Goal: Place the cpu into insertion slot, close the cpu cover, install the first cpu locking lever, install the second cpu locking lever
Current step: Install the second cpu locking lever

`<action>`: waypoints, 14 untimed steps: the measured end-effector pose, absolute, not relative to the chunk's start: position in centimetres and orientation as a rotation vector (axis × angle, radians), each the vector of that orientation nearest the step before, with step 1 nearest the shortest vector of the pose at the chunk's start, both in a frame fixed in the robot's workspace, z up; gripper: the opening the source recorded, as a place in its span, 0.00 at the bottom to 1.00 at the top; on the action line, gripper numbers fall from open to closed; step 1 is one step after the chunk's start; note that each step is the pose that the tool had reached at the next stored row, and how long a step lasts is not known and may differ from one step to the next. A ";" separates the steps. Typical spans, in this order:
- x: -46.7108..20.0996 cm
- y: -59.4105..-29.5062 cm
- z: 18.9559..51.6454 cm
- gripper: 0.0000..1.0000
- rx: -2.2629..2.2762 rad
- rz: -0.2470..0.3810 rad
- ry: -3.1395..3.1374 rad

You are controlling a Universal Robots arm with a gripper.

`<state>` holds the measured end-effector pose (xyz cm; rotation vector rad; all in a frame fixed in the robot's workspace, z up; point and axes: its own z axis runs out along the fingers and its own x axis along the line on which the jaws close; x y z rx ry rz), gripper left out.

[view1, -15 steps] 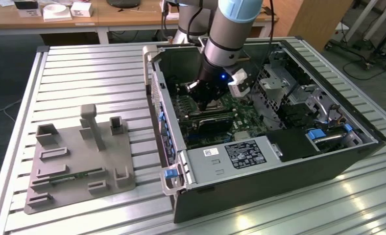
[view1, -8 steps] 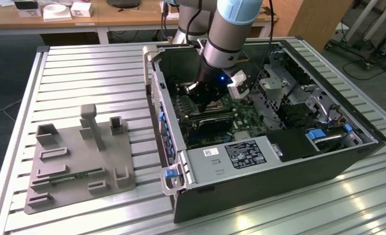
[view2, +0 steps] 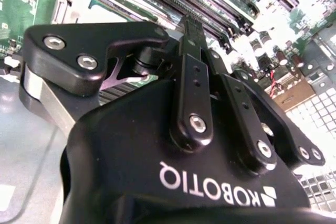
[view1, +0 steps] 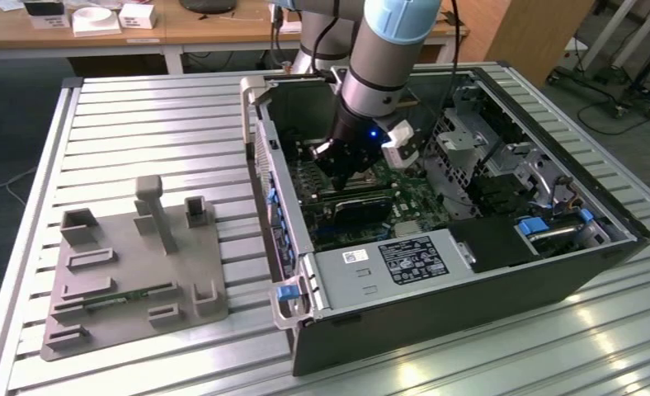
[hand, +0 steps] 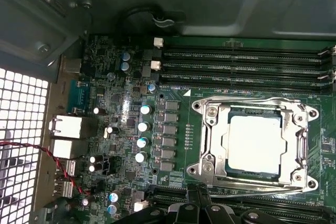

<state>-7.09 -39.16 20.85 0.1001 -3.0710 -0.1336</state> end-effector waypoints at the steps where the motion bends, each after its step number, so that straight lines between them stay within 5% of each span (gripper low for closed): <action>1: -7.1 -39.2 20.8 0.10 0.103 -0.134 -3.071; 14: -7.1 -39.2 20.4 0.10 0.127 -0.188 -3.070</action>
